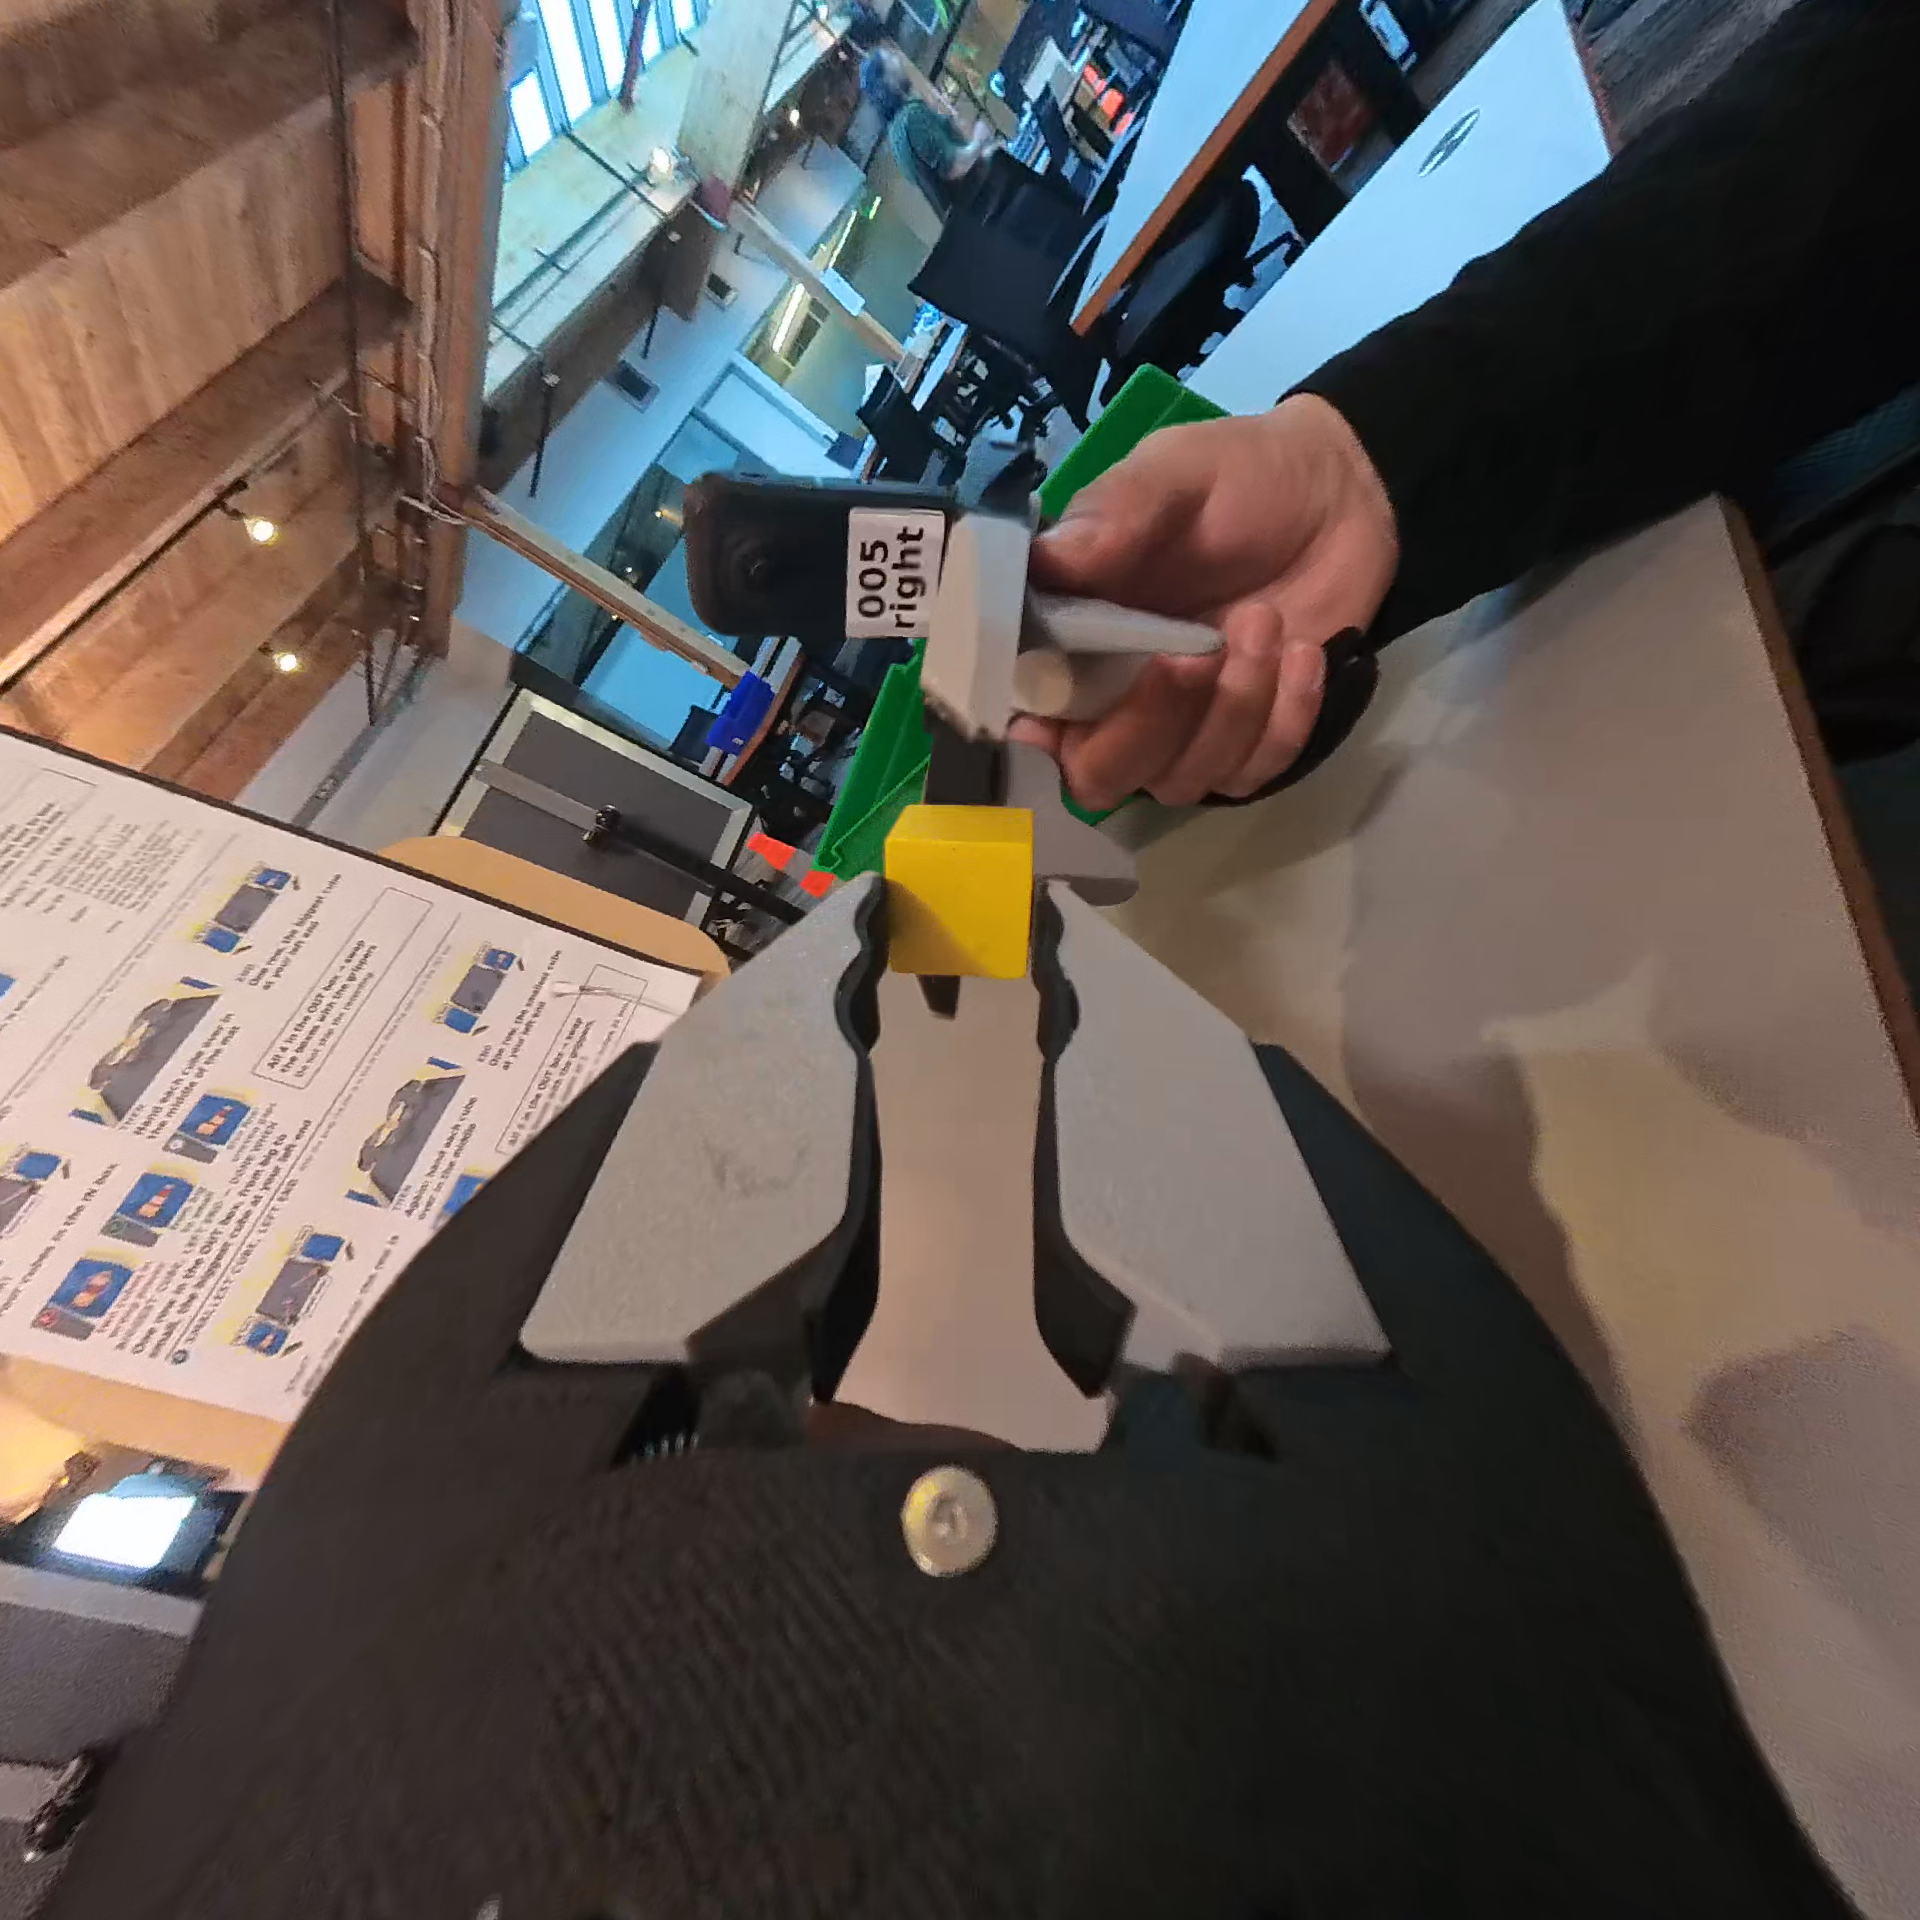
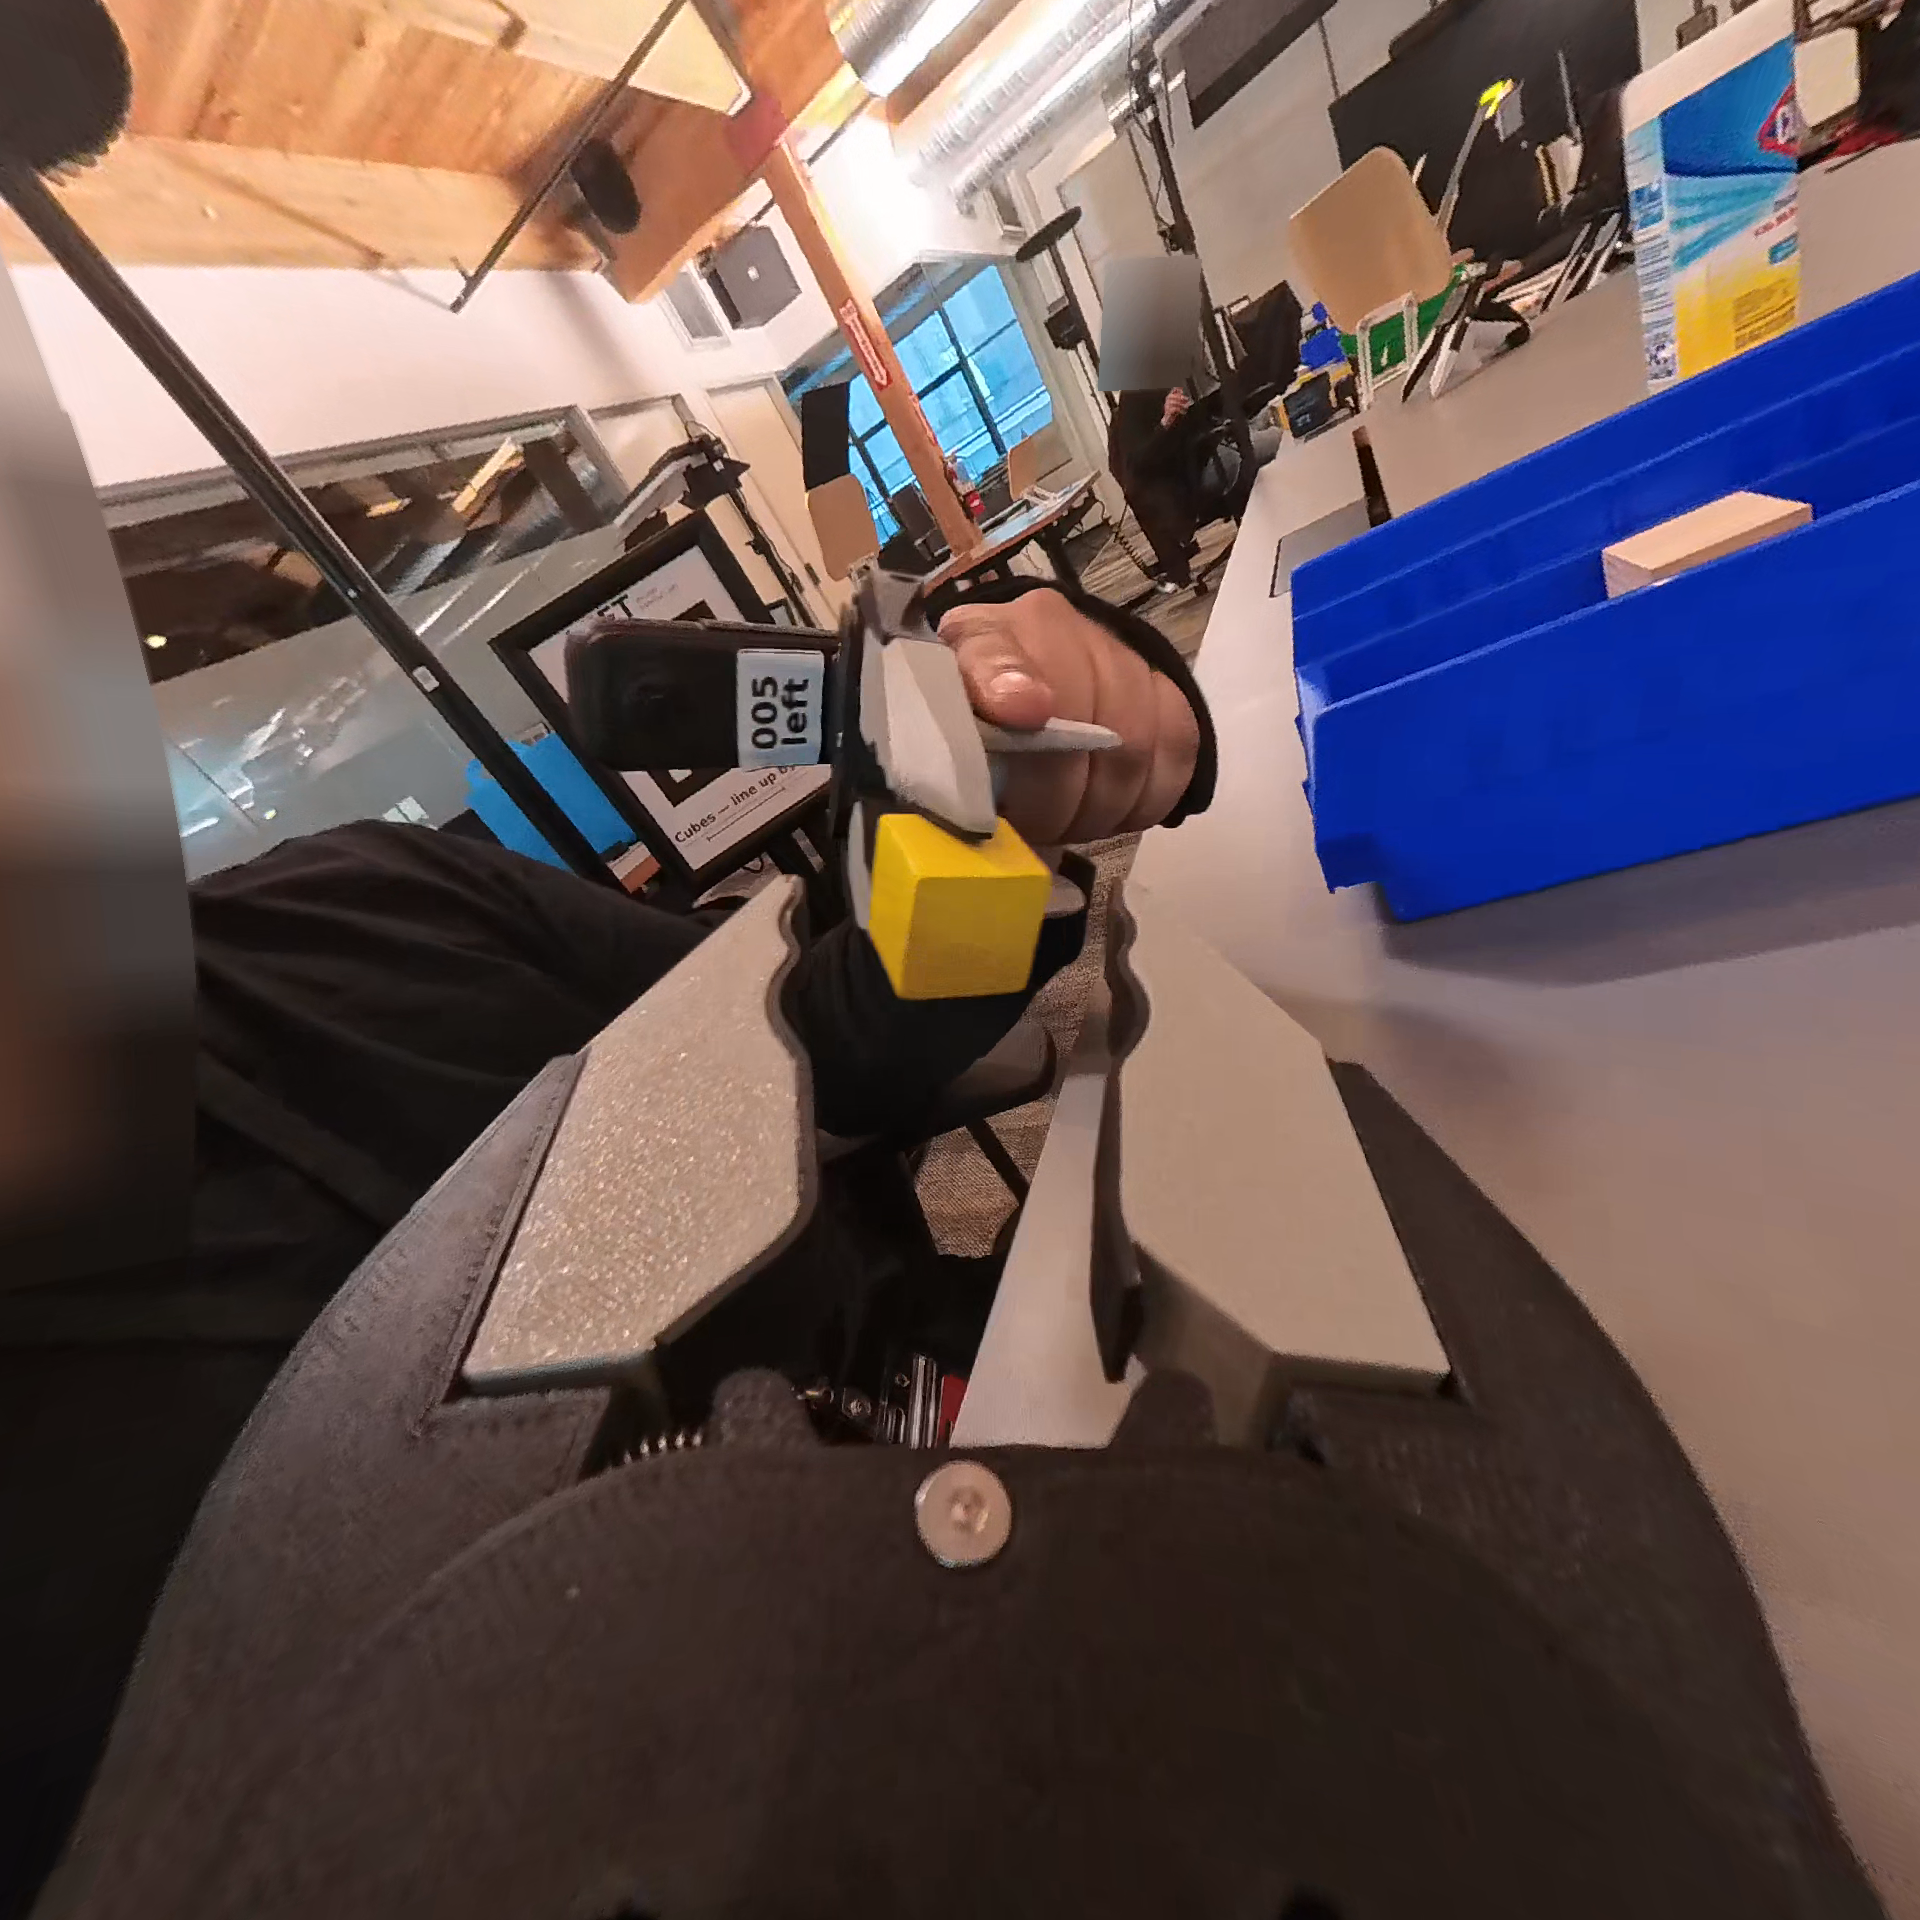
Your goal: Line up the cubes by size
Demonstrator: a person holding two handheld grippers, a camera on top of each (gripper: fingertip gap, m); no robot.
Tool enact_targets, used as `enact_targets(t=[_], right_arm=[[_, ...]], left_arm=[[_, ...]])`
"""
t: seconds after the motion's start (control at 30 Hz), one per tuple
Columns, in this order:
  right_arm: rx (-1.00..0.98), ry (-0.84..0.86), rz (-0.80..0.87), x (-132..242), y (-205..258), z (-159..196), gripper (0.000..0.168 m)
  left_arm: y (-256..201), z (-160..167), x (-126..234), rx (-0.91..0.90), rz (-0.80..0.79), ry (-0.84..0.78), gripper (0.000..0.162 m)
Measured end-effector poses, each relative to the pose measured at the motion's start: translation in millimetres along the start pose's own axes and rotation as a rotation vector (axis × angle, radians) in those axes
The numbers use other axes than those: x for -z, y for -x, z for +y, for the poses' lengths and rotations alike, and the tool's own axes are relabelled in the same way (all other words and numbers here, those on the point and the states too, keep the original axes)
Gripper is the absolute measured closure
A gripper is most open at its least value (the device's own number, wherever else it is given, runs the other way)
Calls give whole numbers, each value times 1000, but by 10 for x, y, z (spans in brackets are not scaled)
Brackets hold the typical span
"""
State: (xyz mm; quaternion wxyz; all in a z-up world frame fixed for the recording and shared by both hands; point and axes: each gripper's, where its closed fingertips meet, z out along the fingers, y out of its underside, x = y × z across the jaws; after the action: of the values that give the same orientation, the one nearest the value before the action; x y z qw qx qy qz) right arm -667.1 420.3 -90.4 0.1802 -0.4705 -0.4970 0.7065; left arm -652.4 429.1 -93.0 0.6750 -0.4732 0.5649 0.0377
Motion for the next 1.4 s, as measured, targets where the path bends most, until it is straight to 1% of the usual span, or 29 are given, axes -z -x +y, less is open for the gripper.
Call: enact_targets(t=[0.03, 0.23, 0.3, 0.37, 0.5, 0.57, 1.0, 1.3, 1.33, 1.37, 1.4], right_arm=[[-6, -7, 8, 12, -19, -11, 121], [-7, -17, -13, 29, 13, -28, 128], [-15, -1, -14, 5, 12, 1, 127], [18, 8, 22, 0, -22, 12, 136], [7, 4, 34, 10, -44, -1, 138], [-16, -22, 11, 33, -28, -39, 143], [-2, -25, 26, 51, -32, -47, 143], [-7, -31, 41, 63, -66, -53, 143], [-10, -38, 47, 76, -78, -66, 143], [-9, -46, 56, 90, -90, -82, 143], [-4, -55, 67, 105, -101, -101, 143]], left_arm=[[-1, -18, -7, 0, -1, -7, 137], [13, 9, -67, -19, -31, 14, 137], [8, 16, -82, -24, -34, 20, 137], [-4, 5, -88, -26, -32, 15, 137], [-1, 30, -94, -27, -37, 27, 137], [4, 41, -97, -29, -42, 29, 137], [6, 47, -122, -35, -57, 42, 137], [0, 74, -81, 11, -40, 41, 137], [-2, 80, -73, 21, -35, 41, 135], [10, 90, -66, 31, -40, 43, 128], [54, 106, -61, 41, -66, 49, 115]])
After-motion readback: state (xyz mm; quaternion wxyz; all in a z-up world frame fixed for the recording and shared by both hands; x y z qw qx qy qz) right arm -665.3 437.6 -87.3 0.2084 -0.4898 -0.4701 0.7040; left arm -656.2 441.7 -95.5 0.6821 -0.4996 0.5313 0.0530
